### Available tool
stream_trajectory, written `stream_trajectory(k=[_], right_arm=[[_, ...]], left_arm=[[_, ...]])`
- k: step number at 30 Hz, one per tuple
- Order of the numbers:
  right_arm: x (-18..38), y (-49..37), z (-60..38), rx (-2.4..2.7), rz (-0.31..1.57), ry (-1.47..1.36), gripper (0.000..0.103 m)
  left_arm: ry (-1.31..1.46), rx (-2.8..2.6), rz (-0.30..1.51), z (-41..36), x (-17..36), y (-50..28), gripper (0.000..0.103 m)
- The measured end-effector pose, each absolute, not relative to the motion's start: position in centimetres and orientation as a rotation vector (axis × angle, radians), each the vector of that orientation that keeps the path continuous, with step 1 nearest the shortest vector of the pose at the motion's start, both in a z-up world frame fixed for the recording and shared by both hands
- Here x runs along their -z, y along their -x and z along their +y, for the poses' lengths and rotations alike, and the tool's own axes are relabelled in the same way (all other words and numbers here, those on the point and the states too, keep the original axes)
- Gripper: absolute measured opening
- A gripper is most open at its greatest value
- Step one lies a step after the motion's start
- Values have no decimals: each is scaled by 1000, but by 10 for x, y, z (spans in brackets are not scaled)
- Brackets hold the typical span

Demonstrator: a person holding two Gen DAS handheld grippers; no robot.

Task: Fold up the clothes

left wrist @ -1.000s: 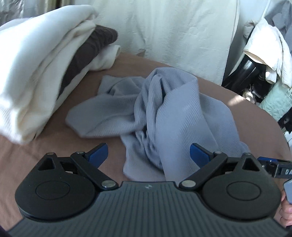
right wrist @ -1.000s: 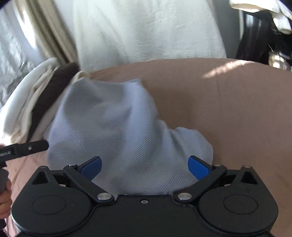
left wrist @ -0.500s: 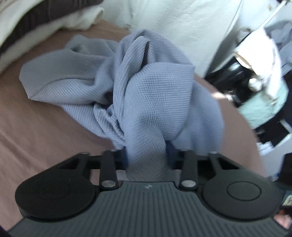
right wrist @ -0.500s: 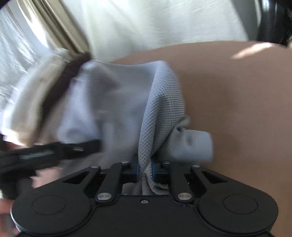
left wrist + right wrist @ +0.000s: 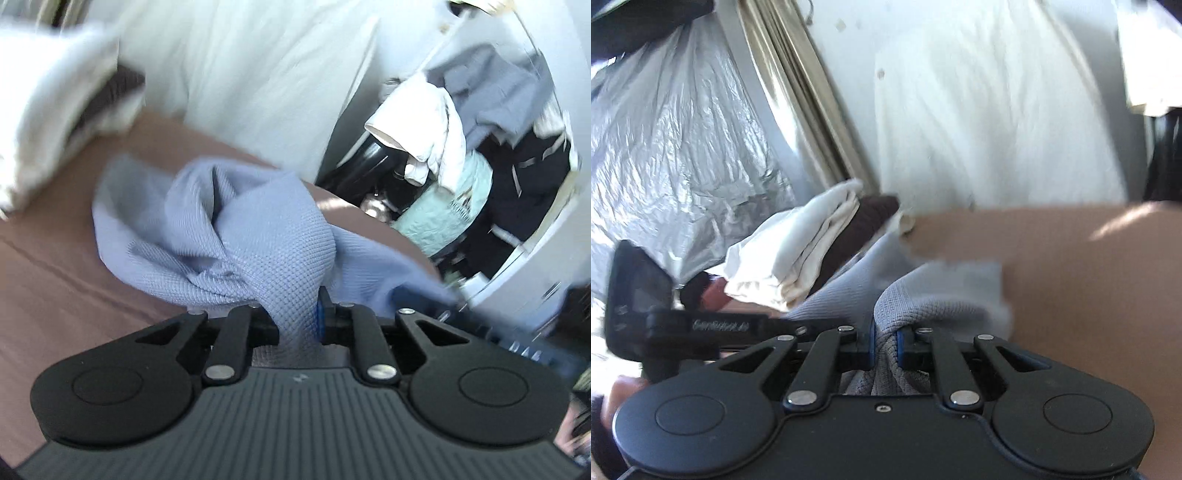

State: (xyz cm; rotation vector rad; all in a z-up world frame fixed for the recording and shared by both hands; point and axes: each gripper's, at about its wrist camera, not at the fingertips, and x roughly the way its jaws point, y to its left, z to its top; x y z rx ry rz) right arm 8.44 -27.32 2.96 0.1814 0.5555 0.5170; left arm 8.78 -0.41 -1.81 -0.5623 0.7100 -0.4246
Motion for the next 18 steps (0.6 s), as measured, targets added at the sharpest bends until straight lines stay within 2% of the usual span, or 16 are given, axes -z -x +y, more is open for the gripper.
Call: stream_trajectory(k=[3, 10, 18], right_arm=[[-52, -66, -250, -386, 611, -75, 13], [-59, -37, -198, -379, 589, 44, 13], [-67, -15, -174, -364, 559, 118, 13]], left_arm=[[515, 402, 669, 4, -3, -58, 14], [512, 356, 694, 25, 17, -35, 14], [531, 356, 684, 31, 16, -31, 14]])
